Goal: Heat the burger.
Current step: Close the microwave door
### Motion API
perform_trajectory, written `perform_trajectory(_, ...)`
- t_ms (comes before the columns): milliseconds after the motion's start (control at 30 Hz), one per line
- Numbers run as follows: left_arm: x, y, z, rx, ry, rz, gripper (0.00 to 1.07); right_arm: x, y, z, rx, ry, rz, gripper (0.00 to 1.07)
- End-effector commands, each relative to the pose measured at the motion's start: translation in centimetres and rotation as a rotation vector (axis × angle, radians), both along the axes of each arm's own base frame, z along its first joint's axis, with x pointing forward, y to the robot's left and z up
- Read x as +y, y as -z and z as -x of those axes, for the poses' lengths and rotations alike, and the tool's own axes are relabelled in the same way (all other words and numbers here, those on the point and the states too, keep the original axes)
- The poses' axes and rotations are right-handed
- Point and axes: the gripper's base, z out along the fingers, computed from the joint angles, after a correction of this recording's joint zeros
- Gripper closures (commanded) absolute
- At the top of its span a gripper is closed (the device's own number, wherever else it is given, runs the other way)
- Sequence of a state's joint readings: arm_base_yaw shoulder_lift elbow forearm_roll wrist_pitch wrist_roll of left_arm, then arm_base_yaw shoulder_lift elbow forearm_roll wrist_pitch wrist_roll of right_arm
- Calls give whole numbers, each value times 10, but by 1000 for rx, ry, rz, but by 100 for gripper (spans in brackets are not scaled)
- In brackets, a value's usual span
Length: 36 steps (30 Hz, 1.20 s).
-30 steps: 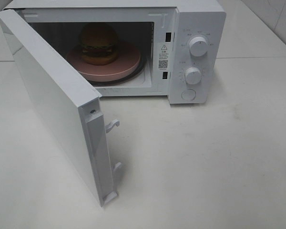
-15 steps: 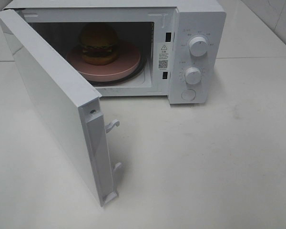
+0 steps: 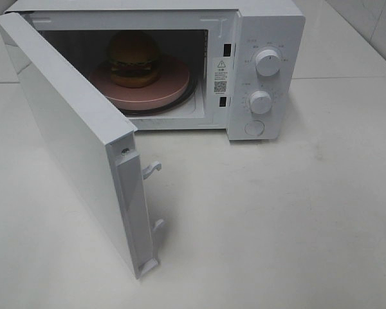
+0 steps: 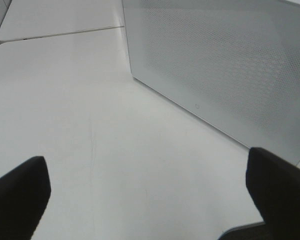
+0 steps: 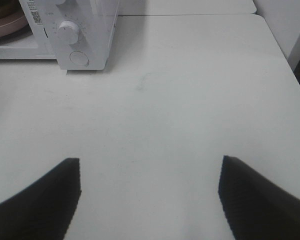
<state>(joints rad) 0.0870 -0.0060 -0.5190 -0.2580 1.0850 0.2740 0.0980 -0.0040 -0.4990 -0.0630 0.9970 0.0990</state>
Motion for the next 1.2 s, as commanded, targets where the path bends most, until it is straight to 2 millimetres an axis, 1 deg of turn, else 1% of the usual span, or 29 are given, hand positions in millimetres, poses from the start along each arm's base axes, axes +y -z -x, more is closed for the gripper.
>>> perform_trajectory(33, 0, 0, 0, -7, 4, 4, 7, 0, 1, 4, -26, 3, -1, 31)
perform_trajectory(1000, 0, 0, 0, -8, 4, 7, 7, -1, 1, 4, -26, 14, -8, 31)
perform_trajectory(1133, -1, -3, 0, -23, 7, 24, 7, -1, 1, 4, -26, 14, -8, 31)
perform_trajectory(1200, -1, -8, 0, -55, -3, 30, 8, -1, 1, 4, -26, 14, -8, 31)
